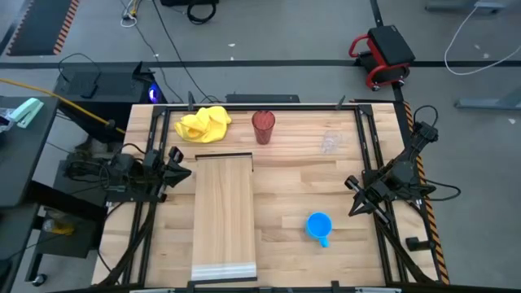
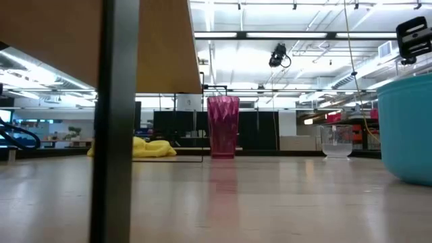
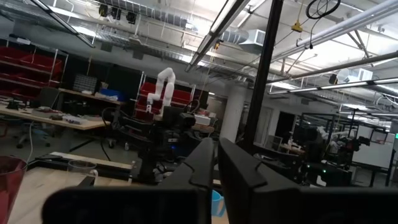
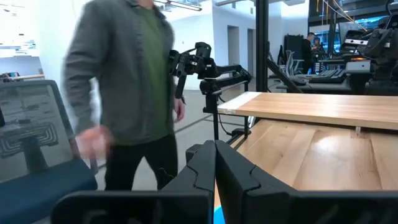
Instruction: Stack small to large cups/mugs on shelf
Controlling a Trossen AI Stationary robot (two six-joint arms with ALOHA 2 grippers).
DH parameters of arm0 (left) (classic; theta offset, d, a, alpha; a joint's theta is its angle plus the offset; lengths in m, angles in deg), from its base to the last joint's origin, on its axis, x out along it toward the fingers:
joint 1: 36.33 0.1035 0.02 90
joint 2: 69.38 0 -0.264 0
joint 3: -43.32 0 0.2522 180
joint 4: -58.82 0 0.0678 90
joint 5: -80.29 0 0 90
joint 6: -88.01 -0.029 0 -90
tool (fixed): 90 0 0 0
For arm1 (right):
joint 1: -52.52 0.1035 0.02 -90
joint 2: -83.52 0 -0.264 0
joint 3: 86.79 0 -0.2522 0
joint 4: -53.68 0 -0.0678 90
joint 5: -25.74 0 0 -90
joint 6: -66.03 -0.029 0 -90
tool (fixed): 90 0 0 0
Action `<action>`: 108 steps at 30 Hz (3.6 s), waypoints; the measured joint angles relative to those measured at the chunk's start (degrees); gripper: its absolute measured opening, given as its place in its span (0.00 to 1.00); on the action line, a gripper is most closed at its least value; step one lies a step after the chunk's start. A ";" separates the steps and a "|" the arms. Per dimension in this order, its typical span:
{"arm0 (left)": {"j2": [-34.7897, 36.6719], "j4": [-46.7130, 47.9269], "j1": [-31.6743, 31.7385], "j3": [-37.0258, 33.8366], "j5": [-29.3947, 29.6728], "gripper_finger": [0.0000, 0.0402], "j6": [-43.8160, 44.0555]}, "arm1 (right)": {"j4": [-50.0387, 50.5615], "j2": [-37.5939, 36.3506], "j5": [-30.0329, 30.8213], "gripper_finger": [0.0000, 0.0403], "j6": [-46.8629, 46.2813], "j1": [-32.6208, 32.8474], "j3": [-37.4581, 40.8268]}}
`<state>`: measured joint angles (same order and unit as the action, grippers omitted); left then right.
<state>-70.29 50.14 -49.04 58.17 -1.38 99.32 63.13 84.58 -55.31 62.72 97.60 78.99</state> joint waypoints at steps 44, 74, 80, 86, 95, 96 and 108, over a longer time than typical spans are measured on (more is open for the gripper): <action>-0.76 -29.96 -0.04 0.49 10.57 0.07 13.12 | 0.00 0.00 0.01 0.04 5.85 0.00 0.00; -56.89 59.26 16.40 91.53 24.52 0.05 10.58 | -52.34 -0.04 1.55 0.04 12.27 -0.04 -0.04; -68.44 79.66 31.51 102.62 11.12 0.05 13.98 | -55.36 -0.02 3.05 0.04 0.94 -0.05 -0.67; -80.39 81.16 44.14 106.10 -10.30 0.10 11.90 | -54.97 -0.02 11.78 0.04 -6.14 -0.07 -1.26; -95.15 84.23 50.25 106.60 -15.60 0.17 7.21 | -56.02 -0.02 12.20 0.04 -6.50 -0.04 -1.26; -96.58 83.99 50.21 106.60 -17.19 0.18 6.45 | -56.69 -0.02 12.20 0.04 -5.49 -0.04 -1.26; -106.10 80.98 49.15 106.57 -19.48 0.29 6.05 | -58.78 -0.02 12.22 0.04 0.52 -0.04 -1.26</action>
<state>-176.39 131.12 0.11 164.74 -20.87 105.36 4.35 84.56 -43.09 63.24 97.56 77.73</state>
